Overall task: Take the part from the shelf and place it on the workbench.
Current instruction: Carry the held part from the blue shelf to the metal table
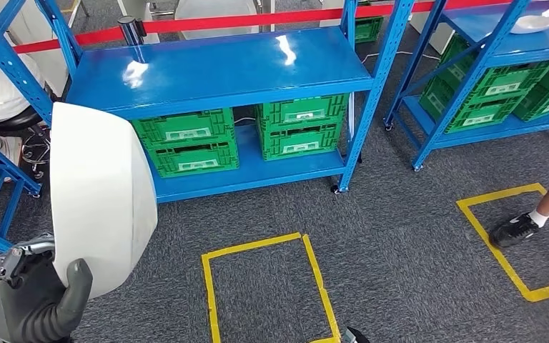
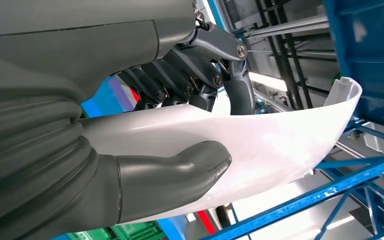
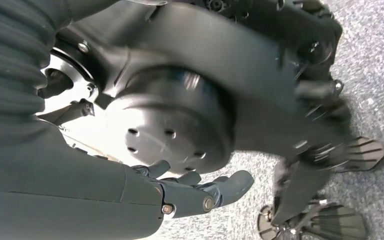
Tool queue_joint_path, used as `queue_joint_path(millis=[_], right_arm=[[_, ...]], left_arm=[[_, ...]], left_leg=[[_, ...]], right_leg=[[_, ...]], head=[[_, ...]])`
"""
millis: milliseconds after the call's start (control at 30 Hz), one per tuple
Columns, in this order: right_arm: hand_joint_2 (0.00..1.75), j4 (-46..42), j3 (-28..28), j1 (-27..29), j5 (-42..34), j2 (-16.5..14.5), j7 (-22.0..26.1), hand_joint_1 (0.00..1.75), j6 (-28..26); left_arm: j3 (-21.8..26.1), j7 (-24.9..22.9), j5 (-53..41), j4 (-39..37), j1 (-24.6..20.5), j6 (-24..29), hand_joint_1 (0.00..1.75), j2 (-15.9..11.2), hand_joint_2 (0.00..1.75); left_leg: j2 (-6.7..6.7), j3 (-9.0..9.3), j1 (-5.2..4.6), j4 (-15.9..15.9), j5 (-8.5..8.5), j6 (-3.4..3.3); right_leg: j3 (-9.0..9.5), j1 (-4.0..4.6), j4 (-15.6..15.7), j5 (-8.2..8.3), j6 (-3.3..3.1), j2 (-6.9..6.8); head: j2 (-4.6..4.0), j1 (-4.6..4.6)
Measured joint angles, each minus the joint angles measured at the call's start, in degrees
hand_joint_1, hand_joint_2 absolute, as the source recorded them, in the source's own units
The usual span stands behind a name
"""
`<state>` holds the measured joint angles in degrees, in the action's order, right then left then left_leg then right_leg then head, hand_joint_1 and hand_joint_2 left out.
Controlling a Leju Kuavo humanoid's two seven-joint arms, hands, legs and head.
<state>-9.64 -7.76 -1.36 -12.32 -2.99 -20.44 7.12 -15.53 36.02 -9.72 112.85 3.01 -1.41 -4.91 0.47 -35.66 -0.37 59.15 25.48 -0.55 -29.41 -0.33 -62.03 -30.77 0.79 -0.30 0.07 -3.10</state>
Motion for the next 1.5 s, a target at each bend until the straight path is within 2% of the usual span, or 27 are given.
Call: queue_joint_path(millis=[67,133,200,267,300,333,367,433,500,567,633,667,733,800,833,867,933,967,1033,1067,1133,1200,1300,1333,1400,1467,1500], right_arm=[[1.75,-0.04,-0.16,-0.25,0.18,0.01,0.05,0.0,0.08],[1.75,-0.06,-0.25,-0.27,0.59,0.02,0.12,0.0,0.37],[1.75,-0.06,-0.25,-0.23,0.93,0.04,0.08,0.0,0.6],[1.75,-0.06,-0.25,-0.35,0.91,0.08,0.07,0.0,0.48],[1.75,-0.06,-0.25,-0.43,0.75,0.08,0.07,0.0,0.31],[1.75,-0.06,-0.26,-0.5,0.55,0.08,0.07,0.0,0.13],[1.75,-0.06,-0.28,-0.55,0.32,0.08,0.07,0.0,-0.06],[1.75,-0.07,-0.33,-0.64,-0.11,0.08,0.07,0.0,-0.43],[1.75,-0.1,-0.39,-0.67,-0.42,0.08,-0.03,0.0,-0.89],[1.75,-0.13,-0.55,-0.65,-0.7,0.08,-0.12,0.0,-1.05],[1.75,-0.13,-0.7,-0.5,-0.94,0.08,-0.07,0.0,-0.93],[1.75,-0.13,-0.74,-0.4,-0.99,0.07,-0.07,0.0,-0.9],[1.75,-0.13,-0.75,-0.28,-1.13,0.01,-0.35,0.0,-0.89],[1.75,-0.13,-0.82,-0.3,-1.34,-0.03,-0.73,0.0,-0.99],[1.75,-0.13,-0.9,-0.32,-1.44,-0.02,-0.8,0.0,-1.08],[1.75,-0.13,-1.02,-0.33,-1.51,0.0,-0.79,0.0,-1.15],[1.75,-0.13,-1.29,-0.34,-1.56,0.03,-0.81,0.0,-1.21],[1.75,-0.13,-1.43,-0.39,-1.59,0.04,-0.82,0.0,-1.22],[1.75,-0.13,-1.62,-0.5,-1.65,0.04,-0.71,0.0,-1.22],[1.75,-0.13,-1.68,-0.54,-1.68,0.04,-0.54,0.0,-1.22],[1.75,-0.13,-1.72,-0.43,-1.71,0.02,-0.21,0.0,-1.22],[1.75,-0.13,-1.74,-0.37,-1.68,0.01,-0.11,0.0,-1.22],[1.75,-0.13,-1.75,-0.41,-1.44,0.02,-0.1,0.0,-1.2],[1.75,-0.13,-1.75,-0.41,-1.33,0.02,-0.1,0.0,-1.15],[1.75,-0.13,-1.75,-0.41,-0.98,0.02,-0.1,0.0,-0.87],[1.75,-0.13,-1.75,-0.42,-0.5,0.0,-0.1,0.0,-0.42],[1.75,-0.13,-1.75,-0.41,-0.31,-0.02,-0.1,0.0,-0.21]], left_arm=[[0.27,0.02,-0.04,0.15,-0.3,0.01,1.75,0.01,1.75],[0.62,0.12,-0.09,0.23,-0.24,0.16,1.75,-0.11,1.75],[1.04,0.32,-0.1,0.31,0.0,0.47,1.75,-0.44,1.75],[1.24,0.49,-0.1,0.27,0.07,0.7,1.75,-0.78,1.75],[1.26,0.53,-0.1,0.18,0.05,0.74,1.75,-0.87,1.75],[1.25,0.52,-0.1,0.03,-0.02,0.75,1.75,-0.95,1.75],[1.25,0.42,-0.1,-0.15,-0.19,0.75,1.75,-0.97,1.75],[1.23,-0.04,-0.1,-0.51,-0.94,0.64,1.75,-0.98,1.75],[1.19,-0.62,-0.1,-0.74,-2.07,0.37,1.75,-0.89,1.75],[1.13,-0.96,-0.1,-1.0,-2.96,0.14,1.75,-0.76,1.75],[1.07,-1.1,-0.09,-1.41,-3.54,0.02,1.75,-0.66,1.75],[1.03,-1.15,-0.08,-1.65,-3.86,-0.04,1.75,-0.59,1.75],[0.97,-1.19,-0.03,-2.11,-4.61,-0.14,1.75,-0.38,1.75],[0.78,-1.22,0.01,-2.56,-5.2,-0.26,1.75,-0.19,1.75],[0.62,-1.25,0.01,-2.79,-5.41,-0.31,1.75,-0.12,1.75],[0.45,-1.29,0.01,-2.99,-5.55,-0.36,1.75,-0.07,1.75],[0.26,-1.35,0.01,-3.29,-5.78,-0.39,1.75,-0.01,1.75],[0.22,-1.36,0.01,-3.38,-5.9,-0.39,1.75,-0.01,1.75],[0.19,-1.35,0.01,-3.43,-6.14,-0.39,1.75,-0.01,1.75],[0.16,-1.33,0.01,-3.44,-6.21,-0.4,1.75,-0.01,1.75],[0.11,-1.3,0.01,-3.48,-6.28,-0.4,1.75,-0.01,1.75],[0.1,-1.31,0.01,-3.5,-6.27,-0.39,1.75,-0.05,1.75],[0.09,-1.36,0.04,-3.57,-6.3,-0.4,1.75,-0.11,1.75],[0.08,-1.44,0.07,-3.65,-6.3,-0.4,1.75,-0.11,1.75],[0.08,-1.62,0.27,-3.85,-6.3,-0.38,1.75,-0.16,1.75],[0.08,-1.69,0.62,-3.95,-6.34,-0.32,1.75,-0.3,1.75],[0.08,-1.63,0.82,-3.94,-6.41,-0.3,1.75,-0.39,1.75]], left_leg=[[0.13,-0.54,0.01,0.21,-0.92,0.72],[0.12,-0.86,0.2,0.35,-1.24,1.44],[-0.1,-1.88,0.37,2.92,2.09,2.06],[-0.21,-3.48,0.51,9.01,7.86,2.52],[-0.21,-4.0,0.57,12.27,9.66,2.67],[-0.21,-3.95,0.59,14.5,9.88,2.75],[-0.21,-3.12,0.61,15.26,8.82,2.75],[-0.25,1.27,0.62,11.48,5.54,2.49],[-0.38,7.96,0.42,2.83,5.98,1.94],[-0.44,11.23,-0.04,-2.76,7.53,1.21],[-0.25,10.49,-0.27,-3.49,6.74,0.23],[-0.13,9.95,-0.28,-3.55,6.1,-0.31],[0.12,8.53,-0.13,-3.62,4.68,-1.09],[0.13,6.77,-0.15,-3.45,3.21,-1.3],[0.15,5.76,-0.16,-3.27,2.47,-1.25],[0.16,4.67,-0.14,-3.0,1.78,-1.14],[0.16,2.38,-0.02,-2.2,0.65,-0.79],[0.15,1.34,-0.02,-1.7,0.22,-0.53],[0.19,-0.02,-0.09,-0.9,-0.54,0.1],[0.22,-0.36,-0.13,-0.75,-0.96,0.43],[0.22,-0.72,-0.05,-0.7,-1.62,1.13],[0.05,-1.76,0.11,1.17,0.64,1.84],[-0.13,-4.51,0.37,10.95,8.18,2.49],[-0.14,-4.91,0.4,13.88,9.22,2.53],[-0.18,-3.22,0.36,14.63,7.77,2.22],[-0.27,2.11,0.04,7.96,5.21,1.19],[-0.31,5.16,-0.16,3.52,4.94,0.64]], right_leg=[[1.99,0.38,3.8,-1.51,-0.7,0.07],[1.28,0.39,4.17,-0.67,-1.54,-0.06],[0.08,0.26,4.36,0.62,-2.39,-0.34],[-1.53,0.32,4.34,1.94,-2.84,-0.48],[-2.47,0.38,4.31,2.69,-2.86,-0.51],[-3.52,0.43,4.28,3.49,-2.81,-0.54],[-4.6,0.47,4.23,4.3,-2.71,-0.56],[-6.61,0.53,4.08,5.92,-2.42,-0.6],[-7.93,0.65,3.9,7.34,-1.98,-0.56],[-8.52,0.52,4.04,8.77,-1.41,-0.53],[-8.9,0.19,4.23,9.6,-0.69,-0.41],[-9.24,0.06,3.65,8.64,-0.3,-0.28],[-10.52,-0.13,-0.78,3.35,0.24,-0.02],[-12.03,-0.14,-8.27,-1.96,0.6,0.02],[-12.25,-0.14,-11.23,-2.66,0.68,0.03],[-11.74,-0.14,-12.61,-1.93,0.7,0.04],[-7.78,-0.16,-9.37,1.13,0.65,0.05],[-4.65,-0.13,-5.27,1.54,0.59,0.06],[0.4,0.06,2.42,0.13,0.05,0.23],[1.37,0.18,4.34,-0.74,-0.32,0.32],[1.05,0.21,4.96,-0.47,-1.25,0.28],[0.18,0.13,5.03,0.56,-2.27,0.04],[-1.72,0.33,4.91,2.17,-3.05,-0.15],[-2.46,0.44,4.78,2.67,-3.1,-0.17],[-4.01,0.72,4.49,3.65,-3.09,-0.19],[-5.21,0.99,4.31,4.57,-3.05,-0.16],[-5.59,1.09,4.28,5.01,-2.92,-0.15]], head=[[0.0,-0.02],[0.0,-0.01],[0.0,0.1],[0.0,0.21],[0.0,0.23],[0.0,0.22],[0.0,0.22],[0.0,0.21],[0.0,0.17],[0.0,0.12],[0.0,0.17],[0.0,0.12],[0.0,-0.02],[0.0,-0.13],[0.0,-0.13],[0.0,-0.14],[0.0,-0.14],[0.0,-0.15],[0.0,-0.15],[0.0,-0.15],[0.0,-0.16],[0.0,-0.08],[0.0,0.04],[0.0,0.04],[0.0,0.05],[0.0,0.03],[0.0,0.01]])
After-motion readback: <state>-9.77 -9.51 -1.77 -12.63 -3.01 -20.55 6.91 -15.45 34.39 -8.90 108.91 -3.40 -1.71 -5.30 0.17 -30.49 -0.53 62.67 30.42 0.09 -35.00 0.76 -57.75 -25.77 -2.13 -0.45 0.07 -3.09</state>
